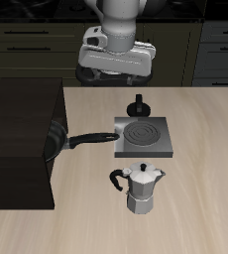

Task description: Place the frypan on top of the shelf

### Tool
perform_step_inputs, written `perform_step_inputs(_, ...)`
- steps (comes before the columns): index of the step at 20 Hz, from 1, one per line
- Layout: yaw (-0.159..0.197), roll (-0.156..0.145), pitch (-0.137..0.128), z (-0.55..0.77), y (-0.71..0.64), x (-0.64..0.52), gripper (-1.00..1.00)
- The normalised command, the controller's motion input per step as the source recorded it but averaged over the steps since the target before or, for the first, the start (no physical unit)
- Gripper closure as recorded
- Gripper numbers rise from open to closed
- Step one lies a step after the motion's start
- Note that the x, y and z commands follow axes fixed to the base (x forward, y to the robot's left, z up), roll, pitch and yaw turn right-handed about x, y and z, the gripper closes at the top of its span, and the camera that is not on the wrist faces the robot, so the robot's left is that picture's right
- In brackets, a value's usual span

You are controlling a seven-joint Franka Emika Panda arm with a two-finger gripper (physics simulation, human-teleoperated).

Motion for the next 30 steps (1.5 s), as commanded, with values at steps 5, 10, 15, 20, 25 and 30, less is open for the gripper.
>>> perform_step_inputs(5, -0.095, -0.012, -0.002, 0.04, 0.03, 0.26, -1.00)
perform_step_inputs(10, -0.078, 0.010, -0.009, 0.02, 0.05, 0.14, -1.00)
perform_step_inputs(15, -0.186, 0.020, -0.029, 0.03, -0.05, 0.12, -1.00)
perform_step_inputs(20, -0.125, 0.026, 0.019, -0.07, 0.02, 0.07, -1.00)
perform_step_inputs(25, -0.033, -0.009, -0.023, -0.06, 0.02, 0.08, -1.00)
perform_step_inputs(30, -0.010, -0.003, 0.020, -0.18, -0.01, 0.12, -1.00)
